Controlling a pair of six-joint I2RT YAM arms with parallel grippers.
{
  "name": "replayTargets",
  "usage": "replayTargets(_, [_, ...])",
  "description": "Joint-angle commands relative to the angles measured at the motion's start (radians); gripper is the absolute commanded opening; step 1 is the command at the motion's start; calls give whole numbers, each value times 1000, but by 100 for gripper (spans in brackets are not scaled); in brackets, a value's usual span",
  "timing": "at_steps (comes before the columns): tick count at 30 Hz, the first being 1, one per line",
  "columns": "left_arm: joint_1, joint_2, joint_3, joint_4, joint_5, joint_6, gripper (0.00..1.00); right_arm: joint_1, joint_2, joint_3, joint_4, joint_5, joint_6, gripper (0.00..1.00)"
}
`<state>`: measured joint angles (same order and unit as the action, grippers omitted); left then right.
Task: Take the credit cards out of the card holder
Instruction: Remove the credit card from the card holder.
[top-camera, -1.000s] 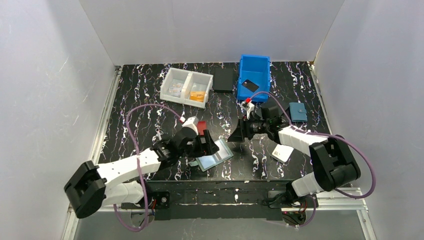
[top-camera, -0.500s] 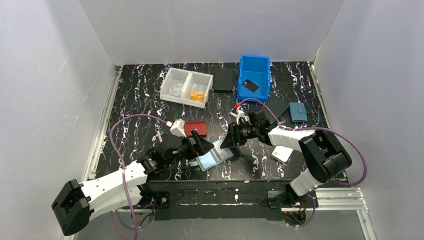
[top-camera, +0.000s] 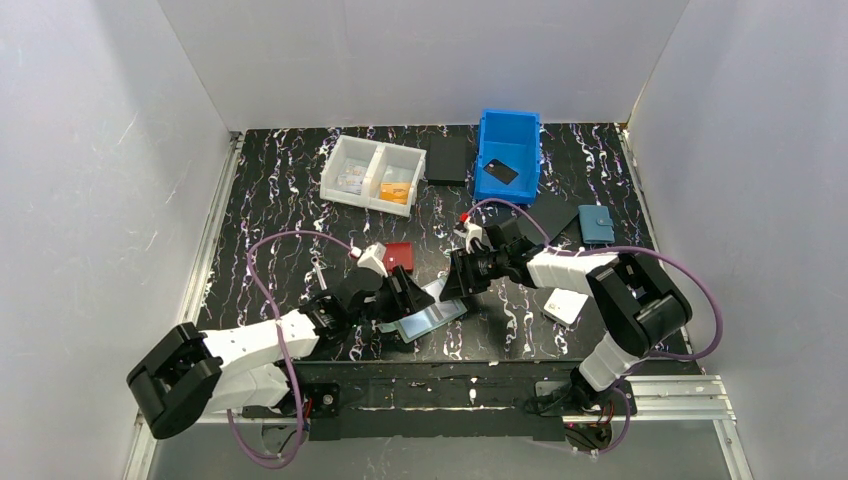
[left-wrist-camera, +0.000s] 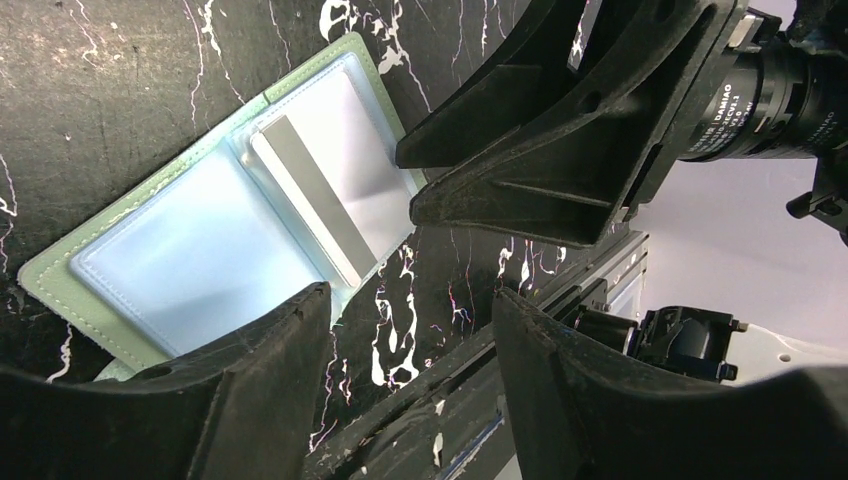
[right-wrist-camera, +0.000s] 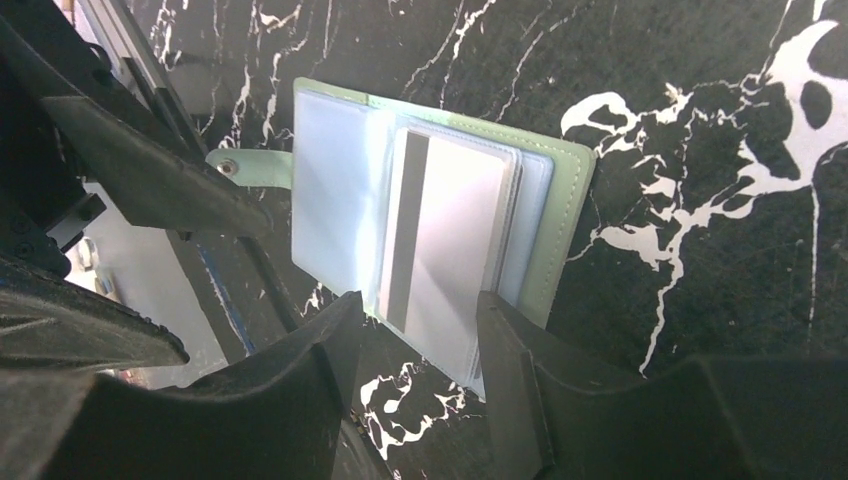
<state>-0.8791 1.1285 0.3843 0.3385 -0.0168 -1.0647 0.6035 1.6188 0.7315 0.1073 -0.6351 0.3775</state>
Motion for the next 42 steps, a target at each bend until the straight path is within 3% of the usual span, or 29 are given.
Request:
replayTargets(1, [3,24,0,25,9,-16,54,9,3,42,-18,18,-29,54])
replayTargets(8, [3,108,16,25,17,-26,35,12,17,46,-24,11,-29,52])
replayTargets(12, [3,165,22,25,16,-37,29,12,23,48,-26,11,-28,50])
replayTargets(28, [3,281,35,25,17,-48,21,12,37,45,10,-72,35,44])
replayTargets(42, [3,299,60,28,85,-23,26,2,54,29,70,-128,115,42])
